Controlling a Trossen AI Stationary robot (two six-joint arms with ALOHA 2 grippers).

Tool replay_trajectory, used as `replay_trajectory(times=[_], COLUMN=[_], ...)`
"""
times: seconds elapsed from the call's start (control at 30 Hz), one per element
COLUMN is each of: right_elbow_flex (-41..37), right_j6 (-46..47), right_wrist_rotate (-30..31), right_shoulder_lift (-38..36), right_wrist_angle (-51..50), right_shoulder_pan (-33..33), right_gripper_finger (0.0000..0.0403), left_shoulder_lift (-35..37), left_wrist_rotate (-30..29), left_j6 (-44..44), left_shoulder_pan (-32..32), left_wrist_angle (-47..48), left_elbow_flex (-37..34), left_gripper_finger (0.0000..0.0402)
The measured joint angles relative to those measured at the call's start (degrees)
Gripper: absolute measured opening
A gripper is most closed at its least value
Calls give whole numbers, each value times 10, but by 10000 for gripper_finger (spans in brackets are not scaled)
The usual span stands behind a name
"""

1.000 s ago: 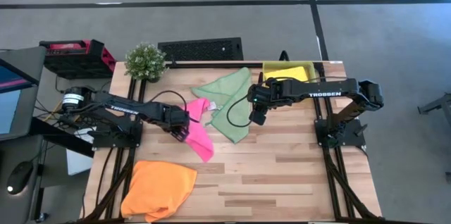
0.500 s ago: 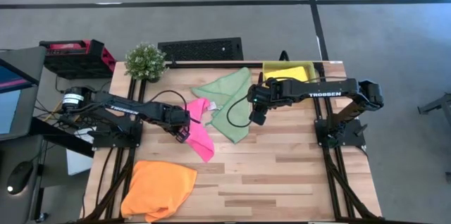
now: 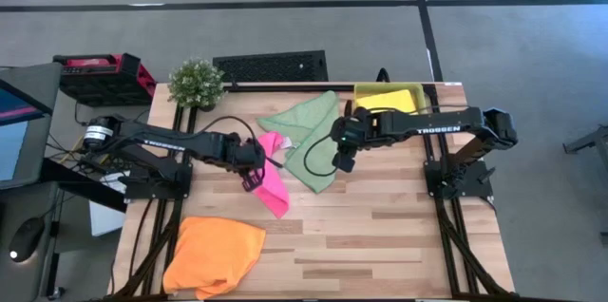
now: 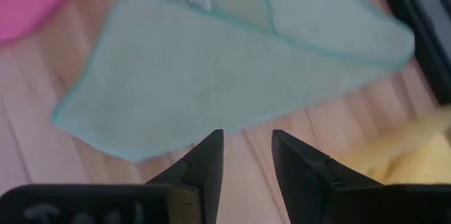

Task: Fold microfiber towels
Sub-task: Fold the pink towel

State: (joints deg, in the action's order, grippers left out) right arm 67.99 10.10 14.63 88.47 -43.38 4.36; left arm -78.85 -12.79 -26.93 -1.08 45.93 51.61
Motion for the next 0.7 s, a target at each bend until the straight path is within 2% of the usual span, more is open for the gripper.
replay_trajectory(times=[0.23, 0.47, 0.63, 0.7], right_elbow_flex=[1, -1, 7, 18], right_j6=[-107, -265, -352, -366], right_wrist_rotate=[-6, -114, -132, -133], right_shoulder_lift=[13, 91, 153, 176], right_wrist_angle=[147, 291, 406, 419], right_shoulder_pan=[-10, -7, -8, -10], right_gripper_finger=[145, 145, 145, 145], left_shoulder_lift=[0, 0, 0, 0], left_wrist_rotate=[53, 96, 135, 139], left_j6=[93, 90, 88, 88], left_shoulder_pan=[-40, -89, -119, -129], left_wrist_angle=[38, 47, 39, 38], left_elbow_flex=[32, 32, 32, 32], left_gripper_finger=[0, 0, 0, 0])
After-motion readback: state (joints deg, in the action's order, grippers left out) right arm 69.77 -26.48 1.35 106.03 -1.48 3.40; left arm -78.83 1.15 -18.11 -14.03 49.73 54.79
